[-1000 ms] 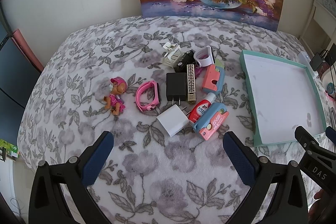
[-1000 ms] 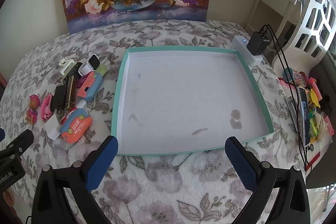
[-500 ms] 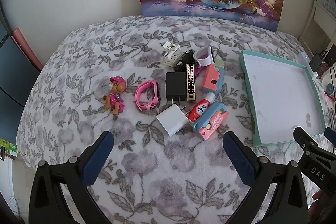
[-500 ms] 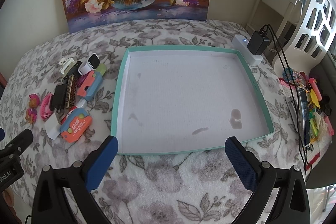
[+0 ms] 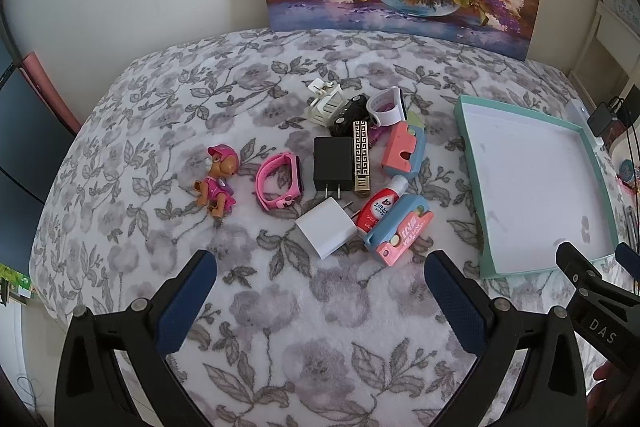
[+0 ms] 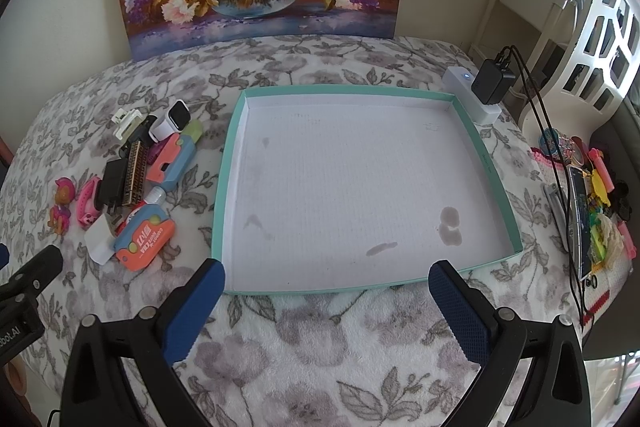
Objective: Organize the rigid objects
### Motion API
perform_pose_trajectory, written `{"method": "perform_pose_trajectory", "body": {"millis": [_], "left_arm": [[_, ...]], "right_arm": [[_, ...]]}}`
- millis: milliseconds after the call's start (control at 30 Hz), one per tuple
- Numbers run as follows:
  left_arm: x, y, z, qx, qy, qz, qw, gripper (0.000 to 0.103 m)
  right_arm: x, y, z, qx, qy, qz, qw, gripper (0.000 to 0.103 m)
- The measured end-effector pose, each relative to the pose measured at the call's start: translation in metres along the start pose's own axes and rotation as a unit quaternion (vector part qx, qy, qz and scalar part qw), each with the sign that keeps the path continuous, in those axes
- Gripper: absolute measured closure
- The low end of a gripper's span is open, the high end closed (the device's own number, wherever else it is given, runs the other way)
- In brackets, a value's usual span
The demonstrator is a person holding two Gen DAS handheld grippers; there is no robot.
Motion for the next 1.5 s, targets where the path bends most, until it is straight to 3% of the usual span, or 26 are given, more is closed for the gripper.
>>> {"method": "perform_pose_trajectory", "body": {"millis": [867,1000,1133,1267,1367,1500], "left_arm": [[0.000,0.000,0.000,0.002,-0.003,-0.003,1.0000,0.000],[-0.011,-0.007,-0.009,0.019,-0.022,-0.006,0.9996,0.000],[-0.027,-0.016,-0.029,0.026,-0.034,0.006,0.9991,0.000],[-0.039,-0.011,-0.059,0.002,-0.040,0.007,0.9992,0.000],[-0.042,0.003,-0.085,-0.007,-0.059,-0.006,0.9982,0.000],[-0.035,0.028,-0.113,-0.008,-0.082,-0.031,0.9961,0.000]], "right_arm": [[0.001,-0.002,0.000,-0.002,0.007,0.003,1.000,0.000],[-0.006,-0.012,-0.005,-0.020,0.017,0.003,1.000,0.000],[-0.032,-0.039,-0.027,-0.041,-0.007,0.030,0.999,0.000],[-0.057,-0.052,-0.058,-0.064,-0.030,0.046,0.996,0.000],[-0.068,-0.044,-0.084,-0.078,-0.047,0.043,0.995,0.000],[-0.066,-0.008,-0.115,-0.093,-0.072,0.005,0.993,0.000]]}}
Point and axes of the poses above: each gripper's, at about its wrist camera, not at the fingertips, and y roughly the way its jaws point, z to its right, x to its underside, the point moved 4 cm from there along y, roughly the way its jaws point, and after that the axes turned 9 degrees about -x, right-handed, at the moved point
